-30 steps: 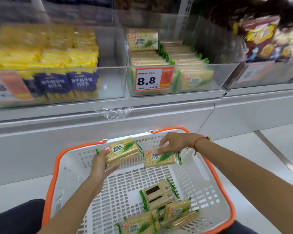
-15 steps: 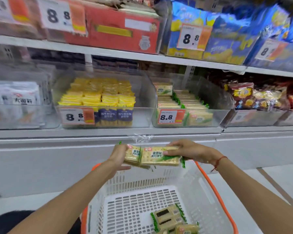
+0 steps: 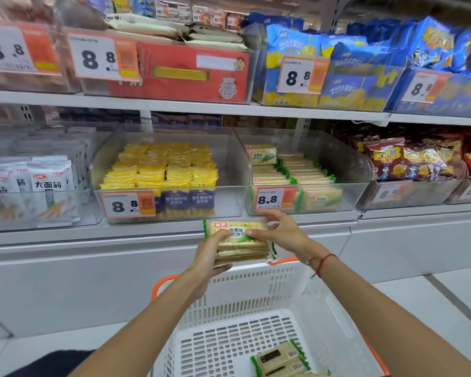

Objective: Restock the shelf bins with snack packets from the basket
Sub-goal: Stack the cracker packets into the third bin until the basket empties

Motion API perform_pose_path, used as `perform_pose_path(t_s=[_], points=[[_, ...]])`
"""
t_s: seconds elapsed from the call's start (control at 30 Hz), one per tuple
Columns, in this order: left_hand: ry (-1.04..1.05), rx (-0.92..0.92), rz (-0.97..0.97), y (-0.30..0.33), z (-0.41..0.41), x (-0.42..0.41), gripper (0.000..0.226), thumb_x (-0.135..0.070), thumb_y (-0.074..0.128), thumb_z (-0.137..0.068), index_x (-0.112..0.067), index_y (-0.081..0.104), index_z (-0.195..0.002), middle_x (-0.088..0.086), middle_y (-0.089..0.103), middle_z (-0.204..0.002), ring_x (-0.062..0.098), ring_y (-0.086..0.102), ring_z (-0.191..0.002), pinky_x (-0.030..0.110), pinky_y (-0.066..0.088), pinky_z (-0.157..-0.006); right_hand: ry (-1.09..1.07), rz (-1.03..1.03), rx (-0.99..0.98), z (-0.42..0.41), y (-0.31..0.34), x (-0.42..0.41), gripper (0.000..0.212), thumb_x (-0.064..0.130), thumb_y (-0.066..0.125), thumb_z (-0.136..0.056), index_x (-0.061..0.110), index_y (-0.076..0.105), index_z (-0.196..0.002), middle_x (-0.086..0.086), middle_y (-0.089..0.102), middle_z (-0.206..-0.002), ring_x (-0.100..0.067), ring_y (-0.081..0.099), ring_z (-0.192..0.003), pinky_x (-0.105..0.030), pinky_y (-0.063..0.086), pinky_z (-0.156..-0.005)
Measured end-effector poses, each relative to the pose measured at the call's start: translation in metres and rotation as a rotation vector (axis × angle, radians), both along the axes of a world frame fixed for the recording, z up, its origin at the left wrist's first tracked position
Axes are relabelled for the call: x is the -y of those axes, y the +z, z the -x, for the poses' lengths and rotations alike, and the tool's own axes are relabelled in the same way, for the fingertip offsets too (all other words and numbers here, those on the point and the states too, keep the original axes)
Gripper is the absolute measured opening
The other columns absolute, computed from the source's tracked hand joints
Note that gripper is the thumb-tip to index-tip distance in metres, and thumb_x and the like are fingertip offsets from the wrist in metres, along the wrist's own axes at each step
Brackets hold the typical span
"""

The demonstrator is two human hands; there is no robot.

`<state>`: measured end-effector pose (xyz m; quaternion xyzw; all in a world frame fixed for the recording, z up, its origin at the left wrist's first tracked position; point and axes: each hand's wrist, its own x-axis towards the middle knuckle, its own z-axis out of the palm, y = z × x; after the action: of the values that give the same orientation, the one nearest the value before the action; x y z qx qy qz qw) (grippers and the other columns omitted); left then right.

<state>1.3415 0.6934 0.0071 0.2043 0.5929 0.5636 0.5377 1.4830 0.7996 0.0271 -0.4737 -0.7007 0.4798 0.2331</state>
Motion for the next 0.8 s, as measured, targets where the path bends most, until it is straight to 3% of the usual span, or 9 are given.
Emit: perform_pose_path(t_s=[0.07, 0.13, 0.27, 0.37, 0.43, 0.5, 0.57, 0.63, 0.8], points=[[0.024, 0.019, -0.036, 0.004, -0.005, -0.007, 0.033, -0.037, 0.060, -0.088, -0.016, 0.058, -0.113, 0.005, 0.066, -0.098, 0.015, 0.061, -0.083, 0.025, 0.051, -0.064, 0.022, 0.207, 0.059, -0.007, 0.007, -0.006, 0.075, 0.049, 0.078, -0.068, 0.018, 0.045, -0.129, -0.001, 0.052, -0.125, -0.015, 0.051, -0.112, -0.028, 0.043, -0.090], [0.029, -0.001, -0.071, 0.008, -0.009, -0.013, 0.039, -0.039, 0.060, -0.087, -0.017, 0.056, -0.118, 0.006, 0.065, -0.109, 0.015, 0.061, -0.089, 0.023, 0.047, -0.062, 0.173, 0.339, 0.086, -0.018, 0.017, -0.010, 0.069, 0.059, 0.067, -0.073, 0.020, 0.050, -0.128, 0.001, 0.055, -0.128, -0.015, 0.050, -0.119, -0.037, 0.043, -0.101], [-0.013, 0.000, -0.142, 0.018, -0.014, -0.025, 0.028, -0.032, 0.054, -0.090, -0.015, 0.056, -0.112, 0.009, 0.063, -0.109, 0.017, 0.060, -0.090, 0.028, 0.048, -0.068, 0.291, 0.401, -0.062, -0.043, 0.037, -0.014, 0.030, 0.036, 0.060, -0.085, 0.025, 0.058, -0.113, 0.004, 0.062, -0.119, -0.012, 0.053, -0.112, -0.035, 0.038, -0.104], [-0.091, -0.052, -0.159, 0.038, -0.013, -0.035, 0.047, -0.043, 0.058, -0.079, -0.010, 0.053, -0.113, 0.009, 0.064, -0.100, 0.018, 0.060, -0.084, 0.032, 0.049, -0.076, 0.272, 0.376, -0.225, -0.052, 0.046, -0.026, 0.056, 0.027, 0.067, -0.075, 0.011, 0.052, -0.127, -0.003, 0.062, -0.124, -0.017, 0.057, -0.114, -0.033, 0.039, -0.105], [-0.177, -0.245, -0.141, 0.057, -0.009, -0.042, 0.078, -0.061, 0.061, -0.058, -0.014, 0.053, -0.120, 0.007, 0.061, -0.119, 0.020, 0.058, -0.102, 0.040, 0.044, -0.098, 0.225, 0.327, -0.285, -0.053, 0.054, -0.037, 0.087, 0.029, 0.079, -0.068, 0.007, 0.036, -0.141, -0.006, 0.057, -0.132, -0.019, 0.056, -0.120, -0.036, 0.038, -0.109], [-0.283, -0.460, -0.152, 0.075, -0.005, -0.049, 0.082, -0.065, 0.062, -0.064, -0.022, 0.048, -0.133, -0.002, 0.048, -0.139, 0.016, 0.048, -0.122, 0.038, 0.033, -0.109, 0.191, 0.237, -0.307, -0.056, 0.064, -0.051, 0.093, 0.031, 0.085, -0.063, 0.008, 0.038, -0.140, -0.008, 0.060, -0.130, -0.023, 0.058, -0.119, -0.041, 0.039, -0.109], [-0.333, -0.568, -0.231, 0.090, 0.003, -0.064, 0.053, -0.043, 0.063, -0.086, -0.020, 0.048, -0.131, -0.006, 0.054, -0.132, 0.003, 0.054, -0.109, 0.016, 0.044, -0.091, 0.148, 0.119, -0.286, -0.062, 0.076, -0.063, 0.075, 0.027, 0.082, -0.060, 0.011, 0.052, -0.126, -0.007, 0.065, -0.121, -0.023, 0.061, -0.114, -0.040, 0.044, -0.104], [-0.362, -0.693, -0.310, 0.103, 0.010, -0.083, 0.041, -0.033, 0.066, -0.087, -0.019, 0.055, -0.124, -0.007, 0.064, -0.118, 0.000, 0.060, -0.099, 0.008, 0.047, -0.074, 0.099, -0.004, -0.244, -0.068, 0.086, -0.077, 0.072, 0.029, 0.083, -0.053, 0.013, 0.059, -0.119, -0.002, 0.068, -0.116, -0.018, 0.062, -0.112, -0.036, 0.047, -0.100], [-0.340, -1.183, -0.277, 0.108, 0.016, -0.139, 0.063, -0.060, 0.070, -0.073, -0.033, 0.053, -0.127, -0.001, 0.059, -0.121, 0.015, 0.051, -0.117, 0.037, 0.044, -0.099, 0.023, -0.157, -0.283, -0.073, 0.089, -0.121, 0.059, 0.002, 0.083, -0.061, 0.009, 0.059, -0.115, -0.004, 0.068, -0.108, -0.016, 0.064, -0.102, -0.022, 0.052, -0.087]])
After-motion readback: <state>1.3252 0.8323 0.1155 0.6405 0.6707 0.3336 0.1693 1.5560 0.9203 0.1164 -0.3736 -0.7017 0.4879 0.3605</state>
